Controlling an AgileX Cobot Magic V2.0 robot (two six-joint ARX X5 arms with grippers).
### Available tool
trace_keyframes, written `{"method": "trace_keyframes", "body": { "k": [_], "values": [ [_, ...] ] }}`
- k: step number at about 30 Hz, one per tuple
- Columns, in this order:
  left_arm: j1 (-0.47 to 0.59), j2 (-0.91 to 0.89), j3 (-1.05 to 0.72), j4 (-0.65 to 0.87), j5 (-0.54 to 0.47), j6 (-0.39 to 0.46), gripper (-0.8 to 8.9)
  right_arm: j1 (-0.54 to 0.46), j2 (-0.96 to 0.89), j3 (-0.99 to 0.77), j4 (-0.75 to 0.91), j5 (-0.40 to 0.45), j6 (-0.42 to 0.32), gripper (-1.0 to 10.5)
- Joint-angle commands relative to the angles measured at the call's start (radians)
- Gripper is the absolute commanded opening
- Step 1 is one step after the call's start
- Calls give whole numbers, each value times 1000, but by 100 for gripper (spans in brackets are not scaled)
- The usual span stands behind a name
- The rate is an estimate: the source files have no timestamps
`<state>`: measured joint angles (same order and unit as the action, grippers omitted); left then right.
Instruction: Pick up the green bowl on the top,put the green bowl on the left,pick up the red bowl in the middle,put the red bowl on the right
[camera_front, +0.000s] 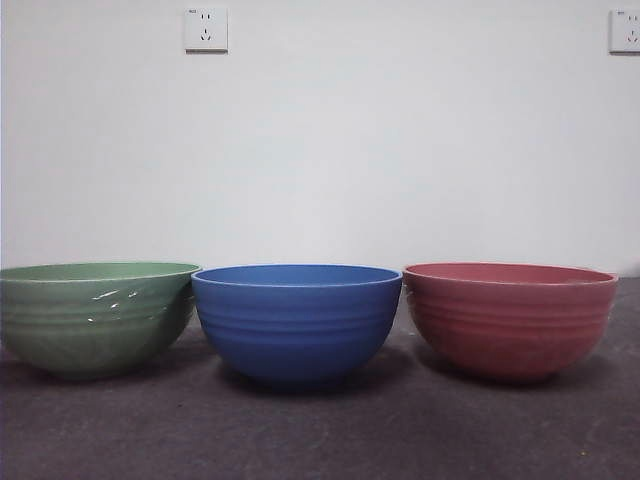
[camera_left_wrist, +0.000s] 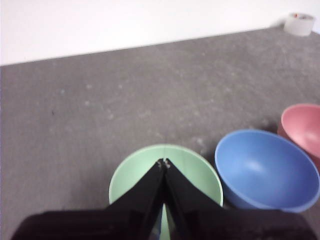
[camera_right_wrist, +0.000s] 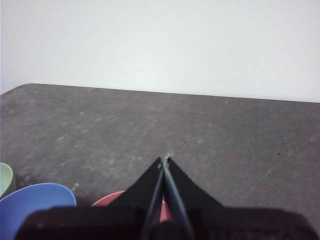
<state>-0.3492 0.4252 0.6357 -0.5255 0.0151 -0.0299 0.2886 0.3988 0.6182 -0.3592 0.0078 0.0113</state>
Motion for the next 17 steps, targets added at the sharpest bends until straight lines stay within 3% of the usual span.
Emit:
{"method": "trace_keyframes", "body": {
  "k": [1, 6, 10, 17],
  "values": [
    [30, -135, -3, -55, -26, 87, -3, 1, 0, -6, 5, -1, 9, 3],
    [167, -331, -77, -60, -43, 83, -3, 1, 0, -6, 5, -1, 9, 3],
    [261, -407, -221, 37, -38, 85, -3, 1, 0, -6, 5, -1, 9, 3],
    [309, -423, -487, 211, -34, 48, -3, 1, 0, -6, 5, -1, 9, 3]
  ]
}}
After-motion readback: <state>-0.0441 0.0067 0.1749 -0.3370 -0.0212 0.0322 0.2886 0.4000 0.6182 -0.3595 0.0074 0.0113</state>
